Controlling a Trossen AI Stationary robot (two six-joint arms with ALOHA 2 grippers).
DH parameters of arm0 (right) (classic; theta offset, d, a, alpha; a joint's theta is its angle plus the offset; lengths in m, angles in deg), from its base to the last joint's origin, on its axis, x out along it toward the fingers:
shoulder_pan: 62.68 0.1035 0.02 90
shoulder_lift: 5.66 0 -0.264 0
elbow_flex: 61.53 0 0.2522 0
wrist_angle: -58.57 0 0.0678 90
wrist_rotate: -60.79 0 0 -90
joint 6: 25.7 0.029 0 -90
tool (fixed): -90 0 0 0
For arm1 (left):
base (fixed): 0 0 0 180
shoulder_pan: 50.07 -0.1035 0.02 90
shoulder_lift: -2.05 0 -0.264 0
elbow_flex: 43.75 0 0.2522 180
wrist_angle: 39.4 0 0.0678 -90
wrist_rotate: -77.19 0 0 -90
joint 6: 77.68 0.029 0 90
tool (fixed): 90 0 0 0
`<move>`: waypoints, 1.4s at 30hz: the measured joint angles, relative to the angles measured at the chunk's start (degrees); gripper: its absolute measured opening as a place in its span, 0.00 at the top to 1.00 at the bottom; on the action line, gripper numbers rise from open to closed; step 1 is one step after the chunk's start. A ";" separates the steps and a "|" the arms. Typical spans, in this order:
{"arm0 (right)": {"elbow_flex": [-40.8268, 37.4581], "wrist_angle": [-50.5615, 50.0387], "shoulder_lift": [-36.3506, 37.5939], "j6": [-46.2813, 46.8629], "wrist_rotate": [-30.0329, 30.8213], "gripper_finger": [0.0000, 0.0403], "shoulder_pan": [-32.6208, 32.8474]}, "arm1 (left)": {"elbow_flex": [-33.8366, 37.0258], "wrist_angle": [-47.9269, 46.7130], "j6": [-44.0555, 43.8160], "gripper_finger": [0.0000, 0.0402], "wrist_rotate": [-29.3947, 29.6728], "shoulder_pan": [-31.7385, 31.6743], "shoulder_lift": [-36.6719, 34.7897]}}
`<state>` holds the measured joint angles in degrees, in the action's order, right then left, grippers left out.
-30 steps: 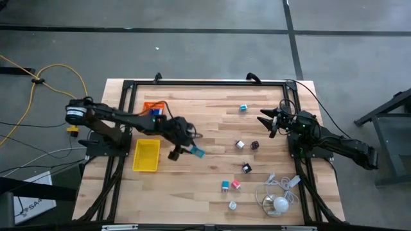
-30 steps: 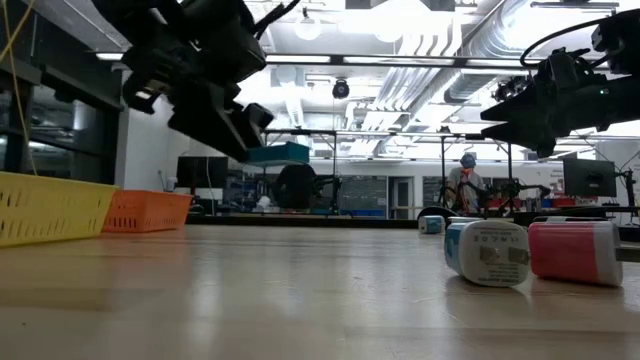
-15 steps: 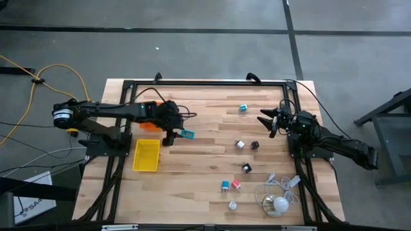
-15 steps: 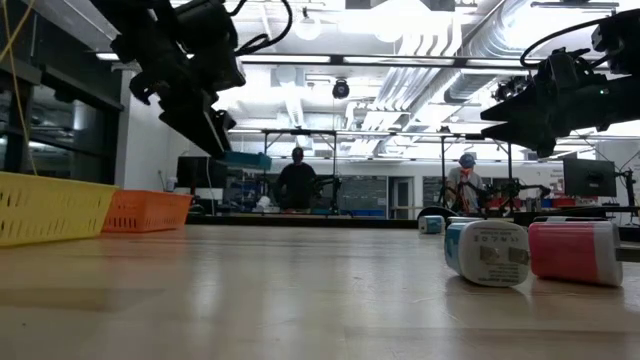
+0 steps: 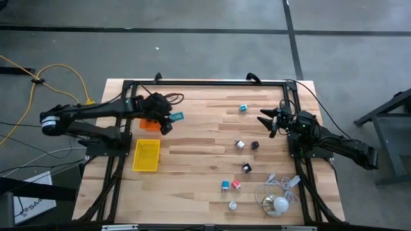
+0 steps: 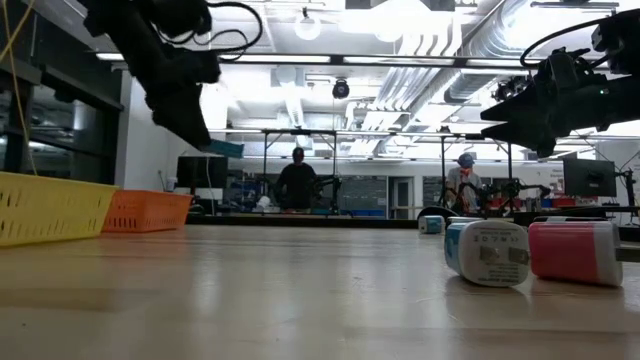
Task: Pick & Place Office items
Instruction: Put the blue timer into the orange basket
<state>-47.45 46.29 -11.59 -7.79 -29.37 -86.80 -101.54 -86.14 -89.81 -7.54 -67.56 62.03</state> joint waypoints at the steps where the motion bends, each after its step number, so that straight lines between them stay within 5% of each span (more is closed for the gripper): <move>1: 0.00 0.00 0.00 0.02 0.00 0.46 0.00 | 0.00 -0.81 -2.22 0.59 2.09 0.53 -0.53; 11: 0.00 0.00 0.00 0.02 0.00 0.46 0.00 | -0.04 -9.21 -28.43 0.59 15.72 3.50 -0.12; 29: 0.02 0.00 0.00 0.00 0.00 0.46 0.00 | -0.04 -23.62 -67.74 0.59 22.95 9.24 1.71; 42: 0.02 0.00 -0.02 0.00 0.00 0.46 0.00 | -0.04 -25.50 -73.67 0.59 22.98 6.72 8.14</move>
<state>-47.43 46.29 -11.61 -7.79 -29.37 -86.80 -101.58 -111.64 -163.48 15.44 -60.85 70.17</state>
